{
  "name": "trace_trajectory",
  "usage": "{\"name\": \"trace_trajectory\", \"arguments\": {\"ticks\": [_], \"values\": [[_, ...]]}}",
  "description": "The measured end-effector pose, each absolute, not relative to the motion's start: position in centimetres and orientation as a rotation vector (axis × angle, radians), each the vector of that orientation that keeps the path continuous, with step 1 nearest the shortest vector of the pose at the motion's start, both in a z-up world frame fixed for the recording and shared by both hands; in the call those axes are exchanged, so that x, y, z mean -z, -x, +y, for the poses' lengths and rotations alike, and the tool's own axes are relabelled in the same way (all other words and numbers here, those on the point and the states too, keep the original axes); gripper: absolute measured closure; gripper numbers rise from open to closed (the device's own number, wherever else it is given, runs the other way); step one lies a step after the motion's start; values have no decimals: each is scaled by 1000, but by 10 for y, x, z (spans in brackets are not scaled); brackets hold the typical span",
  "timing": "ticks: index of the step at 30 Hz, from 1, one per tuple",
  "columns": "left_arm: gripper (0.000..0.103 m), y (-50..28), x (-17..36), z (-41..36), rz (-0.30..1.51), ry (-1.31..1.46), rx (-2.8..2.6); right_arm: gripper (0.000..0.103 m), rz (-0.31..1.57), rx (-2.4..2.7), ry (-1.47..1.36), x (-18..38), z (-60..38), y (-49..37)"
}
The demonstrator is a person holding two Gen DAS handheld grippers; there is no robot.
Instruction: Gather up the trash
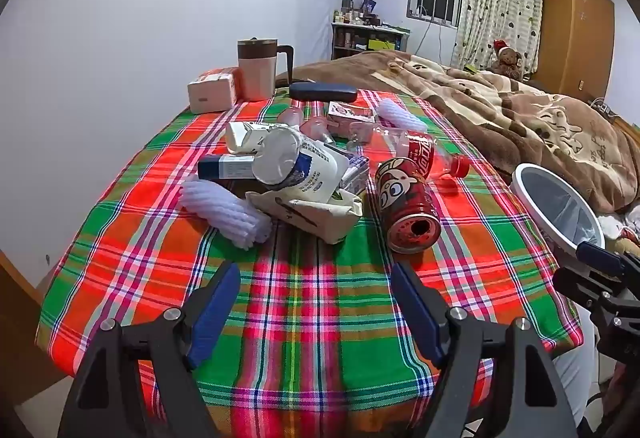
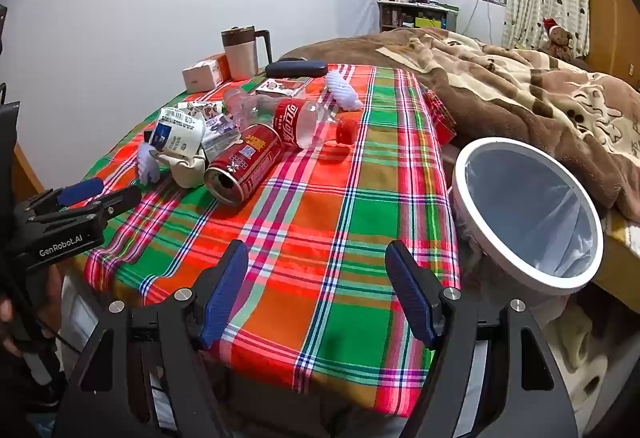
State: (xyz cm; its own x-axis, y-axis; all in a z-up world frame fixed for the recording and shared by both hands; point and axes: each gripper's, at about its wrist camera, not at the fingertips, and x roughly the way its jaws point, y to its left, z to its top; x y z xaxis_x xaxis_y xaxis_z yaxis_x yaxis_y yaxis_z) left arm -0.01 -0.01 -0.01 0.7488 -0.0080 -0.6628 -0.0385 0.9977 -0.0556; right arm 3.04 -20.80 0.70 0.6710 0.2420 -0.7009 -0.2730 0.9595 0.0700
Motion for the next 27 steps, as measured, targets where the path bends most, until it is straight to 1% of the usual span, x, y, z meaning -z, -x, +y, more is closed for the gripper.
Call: {"name": "trace_trajectory", "arguments": {"ticks": [27], "values": [[26, 7, -5, 3, 708, 51, -18, 30, 751, -291, 43, -15, -206, -26]]}}
